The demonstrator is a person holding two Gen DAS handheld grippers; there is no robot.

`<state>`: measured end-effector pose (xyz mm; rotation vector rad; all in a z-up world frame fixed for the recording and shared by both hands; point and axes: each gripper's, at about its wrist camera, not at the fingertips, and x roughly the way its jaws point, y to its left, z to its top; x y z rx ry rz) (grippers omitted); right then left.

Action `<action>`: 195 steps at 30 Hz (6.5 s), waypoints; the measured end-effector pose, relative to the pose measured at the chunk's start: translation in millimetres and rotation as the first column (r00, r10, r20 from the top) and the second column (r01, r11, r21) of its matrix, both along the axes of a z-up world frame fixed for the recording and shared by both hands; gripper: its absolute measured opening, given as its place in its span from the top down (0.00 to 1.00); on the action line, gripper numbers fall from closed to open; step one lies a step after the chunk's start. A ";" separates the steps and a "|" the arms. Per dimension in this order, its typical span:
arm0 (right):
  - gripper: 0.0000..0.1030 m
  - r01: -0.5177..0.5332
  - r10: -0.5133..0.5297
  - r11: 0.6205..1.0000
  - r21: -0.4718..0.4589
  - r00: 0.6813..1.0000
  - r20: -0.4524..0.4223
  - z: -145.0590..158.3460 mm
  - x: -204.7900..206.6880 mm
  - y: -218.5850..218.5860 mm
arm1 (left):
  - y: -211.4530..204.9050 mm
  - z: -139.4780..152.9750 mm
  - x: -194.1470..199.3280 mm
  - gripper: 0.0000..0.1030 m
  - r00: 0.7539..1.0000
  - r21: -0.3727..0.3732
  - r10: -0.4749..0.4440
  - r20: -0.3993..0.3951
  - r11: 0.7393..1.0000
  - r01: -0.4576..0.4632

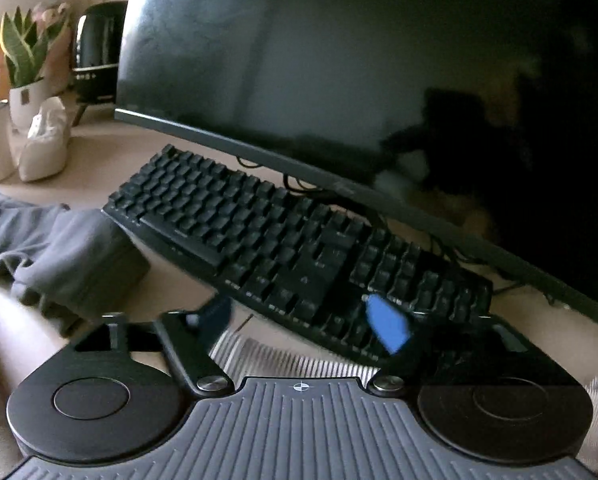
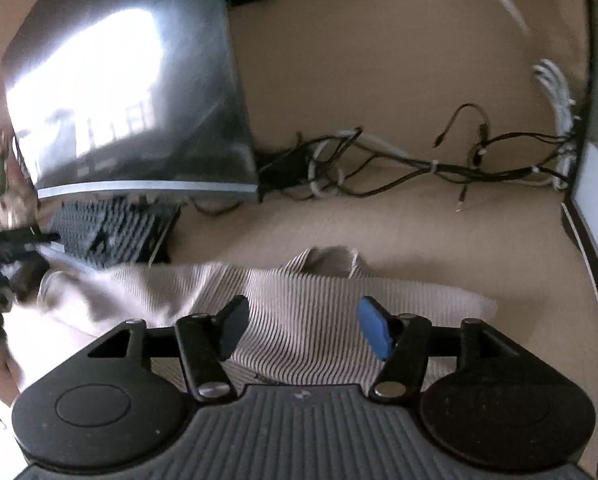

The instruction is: Fold clothes

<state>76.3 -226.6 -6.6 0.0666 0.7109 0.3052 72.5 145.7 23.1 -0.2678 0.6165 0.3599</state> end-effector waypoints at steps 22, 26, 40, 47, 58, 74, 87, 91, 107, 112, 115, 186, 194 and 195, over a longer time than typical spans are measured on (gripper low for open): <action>0.86 -0.344 0.406 0.828 -0.443 0.912 0.050 -54.0 17.6 147.8 | -116.8 2.3 -60.1 0.03 0.932 -0.206 -0.344 -0.115 0.926 0.316; 0.90 -0.212 0.291 0.891 -0.402 0.945 0.146 -17.0 10.8 117.3 | -120.0 3.1 -56.5 0.03 0.917 -0.193 -0.383 -0.107 0.913 0.359; 0.91 0.431 -0.220 0.841 -0.327 0.825 0.521 130.2 -51.6 -79.3 | -210.5 13.3 -23.6 0.03 0.739 -0.192 -0.673 -0.029 0.729 0.656; 0.84 0.507 -0.297 0.775 -0.378 0.820 0.490 110.1 -70.2 -93.2 | -225.8 -5.3 -15.2 0.02 0.709 -0.199 -0.701 -0.079 0.708 0.677; 0.37 0.231 -0.203 0.947 -0.223 0.969 0.141 10.0 -57.1 -62.2 | -200.4 -44.4 -9.0 0.04 0.752 -0.188 -0.634 -0.181 0.773 0.606; 0.30 0.188 -0.196 0.968 -0.165 0.980 -0.039 -55.9 15.9 -68.9 | -219.9 -72.8 54.2 0.18 0.723 -0.192 -0.654 -0.222 0.756 0.625; 0.23 0.220 -0.224 0.960 -0.173 0.975 -0.006 -58.1 48.7 -73.5 | -238.0 -75.7 73.4 0.12 0.716 -0.115 -0.659 -0.229 0.749 0.653; 0.09 0.240 -0.245 0.961 -0.137 0.969 -0.023 -49.2 23.6 -79.6 | -222.2 -63.3 46.8 0.08 0.729 -0.150 -0.651 -0.210 0.759 0.634; 0.00 0.339 -0.340 0.940 0.024 0.940 0.030 -0.8 -142.1 -43.3 | -193.1 -23.9 -111.4 0.02 0.800 -0.044 -0.599 -0.034 0.800 0.598; 0.00 0.339 -0.343 0.939 0.055 0.933 0.108 7.2 -191.1 -33.2 | -203.0 -9.5 -169.3 0.02 0.828 -0.012 -0.560 0.023 0.828 0.561; 0.00 0.341 -0.346 0.938 0.059 0.927 0.142 10.6 -237.5 -30.9 | -215.0 0.7 -212.3 0.01 0.834 0.007 -0.550 0.037 0.835 0.550; 0.00 0.272 -0.272 0.962 0.022 0.948 0.166 22.8 -370.2 -35.5 | -245.5 10.7 -351.4 0.00 0.872 0.066 -0.488 -0.029 0.870 0.489; 0.00 0.273 -0.273 0.962 0.019 0.948 0.163 22.7 -369.6 -32.9 | -243.8 10.2 -351.0 0.00 0.872 0.067 -0.489 -0.029 0.869 0.490; 0.00 0.273 -0.272 0.962 0.018 0.948 0.163 22.8 -369.3 -32.6 | -243.5 10.0 -351.0 0.00 0.872 0.067 -0.489 -0.029 0.869 0.490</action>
